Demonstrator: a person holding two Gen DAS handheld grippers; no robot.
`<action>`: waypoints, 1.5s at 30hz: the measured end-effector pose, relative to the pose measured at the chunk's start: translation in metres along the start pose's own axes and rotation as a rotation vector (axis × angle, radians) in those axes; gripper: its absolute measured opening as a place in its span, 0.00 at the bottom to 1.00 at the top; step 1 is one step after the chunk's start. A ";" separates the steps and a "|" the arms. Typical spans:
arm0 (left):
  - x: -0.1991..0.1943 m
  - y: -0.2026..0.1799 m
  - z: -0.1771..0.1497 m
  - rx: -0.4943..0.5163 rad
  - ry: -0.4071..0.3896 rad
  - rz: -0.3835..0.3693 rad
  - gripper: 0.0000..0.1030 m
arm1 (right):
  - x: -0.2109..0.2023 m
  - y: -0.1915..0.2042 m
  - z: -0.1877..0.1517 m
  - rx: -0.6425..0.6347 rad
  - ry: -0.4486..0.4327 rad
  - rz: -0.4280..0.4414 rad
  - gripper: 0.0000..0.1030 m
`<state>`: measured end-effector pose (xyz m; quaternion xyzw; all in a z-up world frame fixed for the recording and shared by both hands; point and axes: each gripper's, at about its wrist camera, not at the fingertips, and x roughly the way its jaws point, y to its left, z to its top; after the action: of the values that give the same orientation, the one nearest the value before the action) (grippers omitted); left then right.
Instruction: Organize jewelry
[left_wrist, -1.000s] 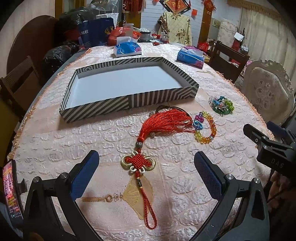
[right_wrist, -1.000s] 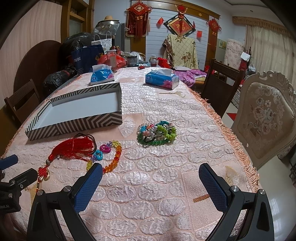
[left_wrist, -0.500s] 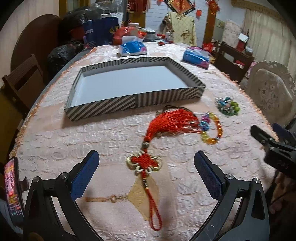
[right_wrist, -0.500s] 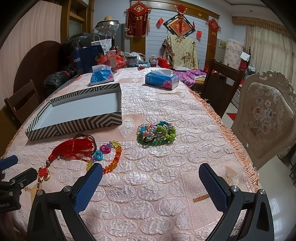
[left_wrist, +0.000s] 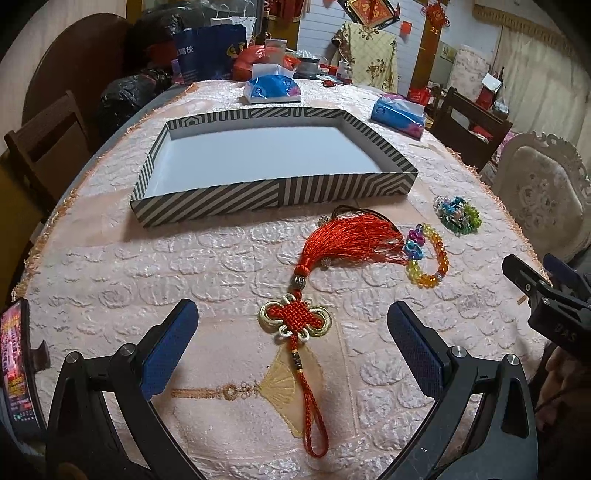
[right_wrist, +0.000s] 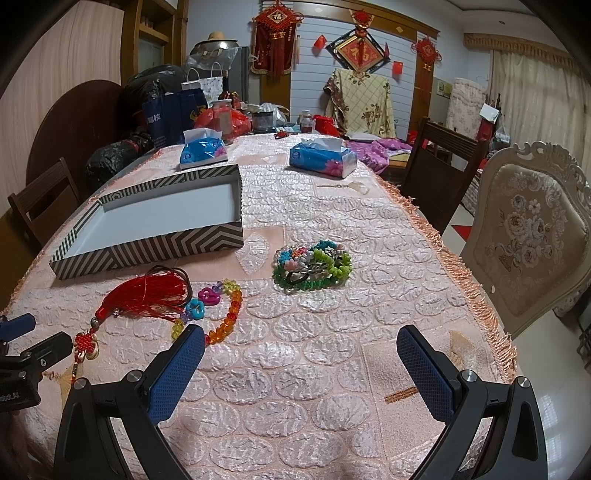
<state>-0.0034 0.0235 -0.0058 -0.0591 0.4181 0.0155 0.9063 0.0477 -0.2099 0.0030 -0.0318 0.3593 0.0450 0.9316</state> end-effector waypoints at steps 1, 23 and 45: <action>0.000 0.000 0.000 0.001 -0.002 -0.001 1.00 | 0.000 0.000 0.000 -0.001 0.000 0.000 1.00; 0.007 0.000 0.001 0.031 0.029 0.052 1.00 | 0.000 0.006 0.000 -0.023 0.011 0.024 1.00; 0.006 -0.001 0.004 0.027 0.058 0.071 1.00 | 0.001 0.019 -0.005 -0.083 0.048 0.056 1.00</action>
<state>0.0036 0.0230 -0.0074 -0.0327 0.4460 0.0404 0.8935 0.0430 -0.1917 -0.0015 -0.0615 0.3801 0.0853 0.9189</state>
